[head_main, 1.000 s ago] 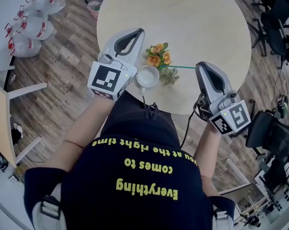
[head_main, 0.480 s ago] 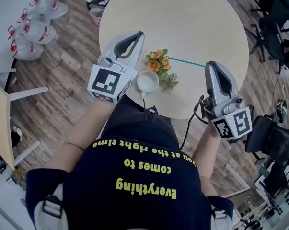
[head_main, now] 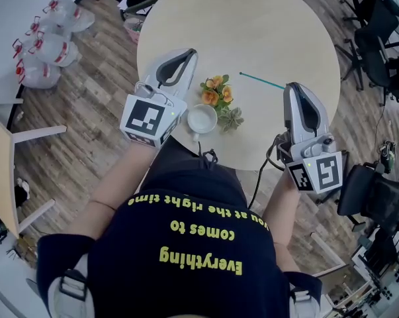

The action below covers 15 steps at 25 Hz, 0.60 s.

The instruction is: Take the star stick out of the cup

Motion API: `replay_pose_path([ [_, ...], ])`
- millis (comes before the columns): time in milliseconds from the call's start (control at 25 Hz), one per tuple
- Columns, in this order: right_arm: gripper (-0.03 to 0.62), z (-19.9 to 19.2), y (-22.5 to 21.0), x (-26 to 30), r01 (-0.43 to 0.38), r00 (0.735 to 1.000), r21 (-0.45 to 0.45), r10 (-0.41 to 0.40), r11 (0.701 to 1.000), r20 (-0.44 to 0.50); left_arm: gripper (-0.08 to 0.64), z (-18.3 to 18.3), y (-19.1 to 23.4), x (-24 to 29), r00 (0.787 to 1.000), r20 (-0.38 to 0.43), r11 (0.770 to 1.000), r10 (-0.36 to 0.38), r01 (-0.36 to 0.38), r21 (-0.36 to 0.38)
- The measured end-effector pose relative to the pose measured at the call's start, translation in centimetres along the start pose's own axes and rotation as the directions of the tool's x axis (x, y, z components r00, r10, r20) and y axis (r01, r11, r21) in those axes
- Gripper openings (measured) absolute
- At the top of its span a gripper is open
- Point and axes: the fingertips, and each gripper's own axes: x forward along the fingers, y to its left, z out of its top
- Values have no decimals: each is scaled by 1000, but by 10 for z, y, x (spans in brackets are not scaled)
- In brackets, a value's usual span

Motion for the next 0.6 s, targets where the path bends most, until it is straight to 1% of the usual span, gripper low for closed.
replay_pose_path([
  [320, 29, 4, -5, 1, 47, 999, -44, -46, 998, 21, 3, 8, 5, 2, 1000, 20, 1000, 7, -7, -1],
  [600, 29, 5, -8, 1, 74, 997, -44, -73, 996, 29, 3, 9, 5, 6, 1000, 25, 1000, -10, 10, -2],
])
